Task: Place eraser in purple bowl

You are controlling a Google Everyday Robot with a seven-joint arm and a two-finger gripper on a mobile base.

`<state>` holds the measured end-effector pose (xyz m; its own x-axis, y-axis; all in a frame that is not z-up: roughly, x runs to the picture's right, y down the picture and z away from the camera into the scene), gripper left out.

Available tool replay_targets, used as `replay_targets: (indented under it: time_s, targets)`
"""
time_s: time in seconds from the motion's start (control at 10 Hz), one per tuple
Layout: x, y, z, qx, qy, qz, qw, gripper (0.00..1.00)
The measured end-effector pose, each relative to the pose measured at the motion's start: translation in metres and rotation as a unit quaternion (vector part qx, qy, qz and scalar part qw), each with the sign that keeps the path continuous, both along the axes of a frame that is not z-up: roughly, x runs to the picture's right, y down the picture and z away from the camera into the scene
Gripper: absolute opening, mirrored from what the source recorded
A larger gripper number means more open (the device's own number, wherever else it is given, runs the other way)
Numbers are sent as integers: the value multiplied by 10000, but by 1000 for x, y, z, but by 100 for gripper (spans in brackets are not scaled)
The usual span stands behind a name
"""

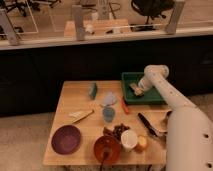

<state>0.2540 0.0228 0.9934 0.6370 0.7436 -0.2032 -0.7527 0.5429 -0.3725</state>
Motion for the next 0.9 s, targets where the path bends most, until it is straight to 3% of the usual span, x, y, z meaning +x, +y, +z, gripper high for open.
replay_targets:
  time_s: [0.2,0.5,0.7,0.9]
  targets:
    - [13,-6,-11,103,48,125,9999,10]
    - [33,-34,-51,439,20,289,9986,10]
    - [31,-52,-86,612,-36,29,9981,10]
    - [3,-63,-108,750,-263,-528,9954,10]
